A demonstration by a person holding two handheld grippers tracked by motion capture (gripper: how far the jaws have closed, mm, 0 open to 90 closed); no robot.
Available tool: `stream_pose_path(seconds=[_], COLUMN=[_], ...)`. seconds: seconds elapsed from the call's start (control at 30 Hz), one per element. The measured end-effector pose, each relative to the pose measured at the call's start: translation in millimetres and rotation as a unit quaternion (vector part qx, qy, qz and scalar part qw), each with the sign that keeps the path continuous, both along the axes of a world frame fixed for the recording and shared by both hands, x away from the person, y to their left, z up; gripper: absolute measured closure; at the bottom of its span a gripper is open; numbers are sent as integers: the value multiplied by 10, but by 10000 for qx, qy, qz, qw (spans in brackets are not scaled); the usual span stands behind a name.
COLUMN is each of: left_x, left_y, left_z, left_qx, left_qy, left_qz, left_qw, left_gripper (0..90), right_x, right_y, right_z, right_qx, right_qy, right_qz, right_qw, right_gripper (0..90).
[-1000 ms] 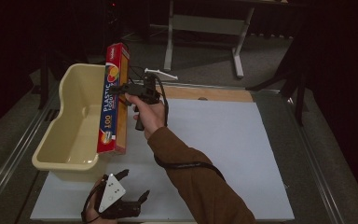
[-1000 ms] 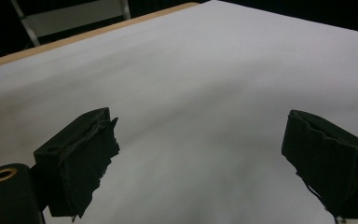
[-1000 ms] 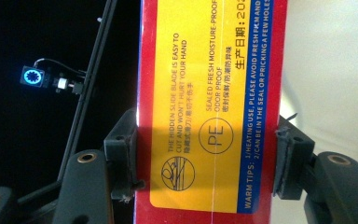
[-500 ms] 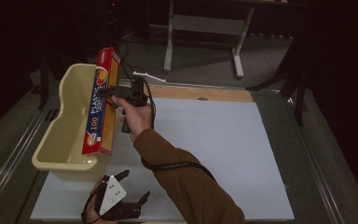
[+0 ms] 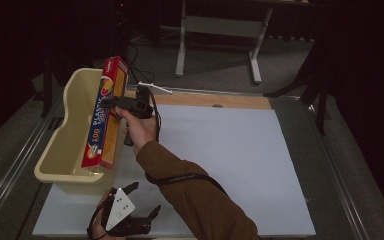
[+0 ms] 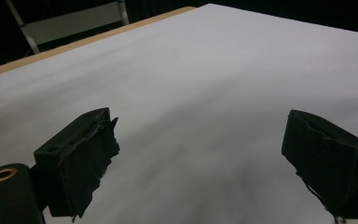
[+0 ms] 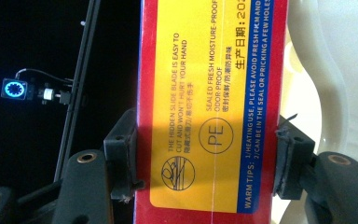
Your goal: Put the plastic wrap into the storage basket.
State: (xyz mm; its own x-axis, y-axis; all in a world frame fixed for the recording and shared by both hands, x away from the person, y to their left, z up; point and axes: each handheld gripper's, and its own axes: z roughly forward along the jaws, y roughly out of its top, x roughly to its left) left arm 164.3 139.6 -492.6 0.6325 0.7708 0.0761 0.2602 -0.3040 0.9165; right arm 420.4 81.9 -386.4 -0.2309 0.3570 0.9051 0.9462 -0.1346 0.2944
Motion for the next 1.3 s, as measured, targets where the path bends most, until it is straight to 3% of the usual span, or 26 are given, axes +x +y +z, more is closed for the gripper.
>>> stream_pose_path(seconds=[0.37,0.47,0.73,0.97,1.03,1.1,1.3], left_x=[-7,-8,-10,-9,-10,-8,-8], left_y=[12,12,18,14,14,17,-5], left_z=[3,2,5,4,4,3,-3], left_qx=[-34,-37,-64,-45,-52,-32,-7], left_qy=[-7,-10,-19,-18,-23,-12,-10], left_qz=[6,13,25,26,28,26,20], left_qw=[10000,10000,10000,10000,10000,10000,10000], left_gripper=[93,93,93,93,93,93,93], right_x=[-19,-18,-25,-12,-2,-2,-36], right_y=[148,173,223,250,241,222,192], right_z=[-34,-51,-19,-42,-83,-31,157], right_qx=[-162,-269,-526,-905,-884,-793,-1007], right_qy=[39,115,-19,1,19,-92,-517], right_qz=[-71,-78,-25,6,46,109,397], right_qw=[9998,9995,9986,9959,9961,9967,9928], right_gripper=[385,380,356,331,371,370,383])
